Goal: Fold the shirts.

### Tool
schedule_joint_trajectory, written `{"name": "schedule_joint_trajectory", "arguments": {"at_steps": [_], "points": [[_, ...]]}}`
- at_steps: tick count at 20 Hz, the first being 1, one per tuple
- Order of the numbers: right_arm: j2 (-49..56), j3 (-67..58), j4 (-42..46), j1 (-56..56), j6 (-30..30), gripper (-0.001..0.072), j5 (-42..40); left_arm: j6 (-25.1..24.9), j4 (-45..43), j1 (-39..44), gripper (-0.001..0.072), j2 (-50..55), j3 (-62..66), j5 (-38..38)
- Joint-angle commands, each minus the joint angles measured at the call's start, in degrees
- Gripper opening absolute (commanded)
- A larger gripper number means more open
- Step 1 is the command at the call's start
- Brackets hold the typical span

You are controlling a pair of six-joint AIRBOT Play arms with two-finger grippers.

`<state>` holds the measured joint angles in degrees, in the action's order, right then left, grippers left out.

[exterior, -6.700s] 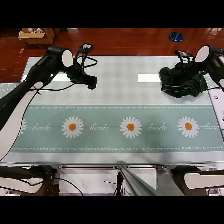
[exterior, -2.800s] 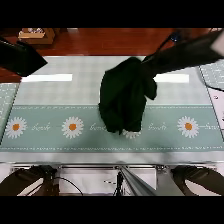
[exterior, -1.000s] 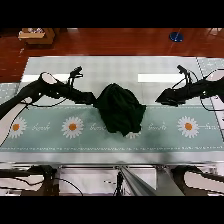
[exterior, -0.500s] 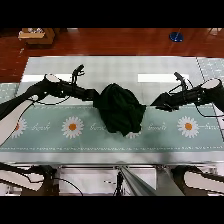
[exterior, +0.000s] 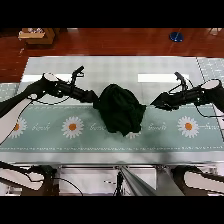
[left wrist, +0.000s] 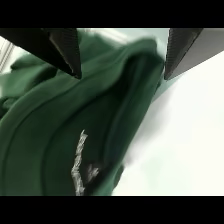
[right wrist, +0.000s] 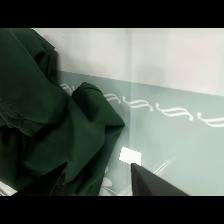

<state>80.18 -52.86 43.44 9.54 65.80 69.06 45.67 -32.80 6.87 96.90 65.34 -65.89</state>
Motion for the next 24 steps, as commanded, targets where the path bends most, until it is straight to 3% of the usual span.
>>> {"name": "schedule_joint_trajectory", "arguments": {"at_steps": [1, 7, 8, 9, 10, 11, 12, 20, 22, 24], "points": [[0.0, 0.0, -0.1, 0.0, -0.4, 0.0489, -0.1, 0.0, -3.3, -1.8, 0.0603, 0.0, 0.1, -3.2], [0.0, 0.0, -0.1, 0.0, -0.3, 0.0489, 0.0, 0.0, -2.8, 3.4, 0.0602, 3.1, 0.1, -3.2], [0.0, 0.0, -0.1, 0.0, -0.3, 0.0489, 0.1, -0.1, -1.8, 4.3, 0.057, 3.8, 0.1, -3.0], [0.0, 0.0, -0.1, 0.0, -0.3, 0.0489, 0.1, 0.0, -1.0, 4.9, 0.0337, 4.2, 0.1, -2.2], [0.0, 0.0, 0.0, 0.0, -0.3, 0.0489, 0.1, 0.0, -0.6, 5.0, 0.0161, 4.1, 0.1, -1.2], [0.0, 0.0, 0.0, 0.0, -0.3, 0.0489, 0.1, 0.0, -0.5, 4.6, 0.0066, 4.1, 0.4, -1.2], [0.0, 0.0, 0.1, 0.0, -0.3, 0.0489, 0.1, 0.1, -0.4, 3.9, 0.0035, 4.1, 0.9, -2.0], [0.0, 1.2, 2.5, -0.8, 0.2, 0.0491, -1.7, 1.6, -0.4, -5.3, 0.0033, 1.4, 3.8, -11.2], [0.0, 3.7, 2.2, -2.1, 0.6, 0.0595, -5.2, 1.6, -0.4, -6.3, 0.0033, 0.6, 3.8, -12.0], [0.0, 6.0, 0.8, -3.8, 0.5, 0.0592, -9.0, 1.6, -0.1, -6.4, 0.0033, 0.3, 3.8, -12.2]]}}
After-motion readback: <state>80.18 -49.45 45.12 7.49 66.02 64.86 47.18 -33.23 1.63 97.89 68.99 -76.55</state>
